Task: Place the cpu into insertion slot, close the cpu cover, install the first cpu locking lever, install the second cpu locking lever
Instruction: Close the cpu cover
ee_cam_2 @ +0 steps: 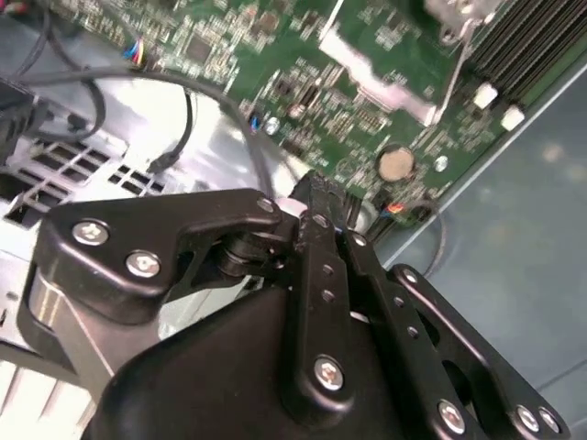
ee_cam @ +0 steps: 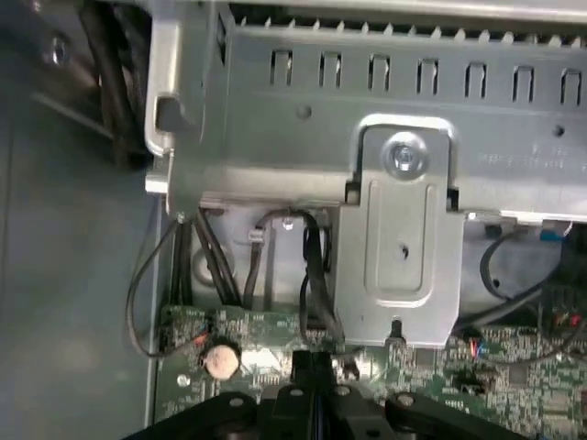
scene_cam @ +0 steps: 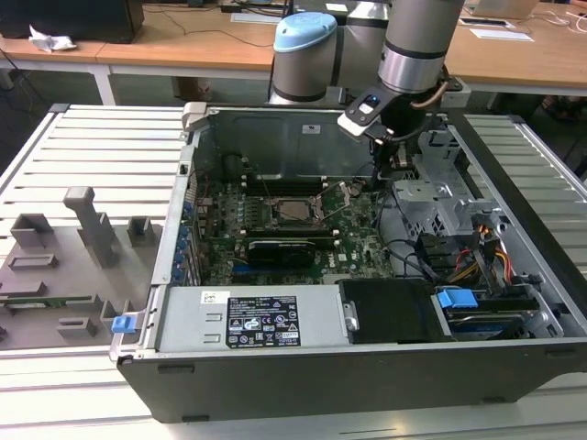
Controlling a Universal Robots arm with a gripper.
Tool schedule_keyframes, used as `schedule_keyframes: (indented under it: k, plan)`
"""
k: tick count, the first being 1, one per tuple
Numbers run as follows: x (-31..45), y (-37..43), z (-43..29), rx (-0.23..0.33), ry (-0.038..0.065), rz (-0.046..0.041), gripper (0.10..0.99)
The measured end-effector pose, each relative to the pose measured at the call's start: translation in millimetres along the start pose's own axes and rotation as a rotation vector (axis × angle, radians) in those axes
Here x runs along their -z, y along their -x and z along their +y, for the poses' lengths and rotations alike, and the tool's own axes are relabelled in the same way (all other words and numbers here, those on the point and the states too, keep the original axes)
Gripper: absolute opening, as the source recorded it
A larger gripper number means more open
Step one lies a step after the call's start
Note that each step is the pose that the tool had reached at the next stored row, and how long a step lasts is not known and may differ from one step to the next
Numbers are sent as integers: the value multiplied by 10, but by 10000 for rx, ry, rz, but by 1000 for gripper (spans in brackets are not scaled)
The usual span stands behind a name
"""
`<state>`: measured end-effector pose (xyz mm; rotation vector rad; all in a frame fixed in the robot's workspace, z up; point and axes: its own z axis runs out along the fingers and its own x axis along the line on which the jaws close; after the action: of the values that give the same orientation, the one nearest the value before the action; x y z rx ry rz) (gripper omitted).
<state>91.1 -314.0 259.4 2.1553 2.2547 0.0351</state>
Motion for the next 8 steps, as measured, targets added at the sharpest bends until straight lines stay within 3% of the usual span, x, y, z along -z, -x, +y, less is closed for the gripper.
schedule_keyframes:
  k: [2, 8]
  plan:
    - [-28, -12, -54, -13, 1, 1, 106]
    - [-113, -13, -103, 27, 3, 2, 106]
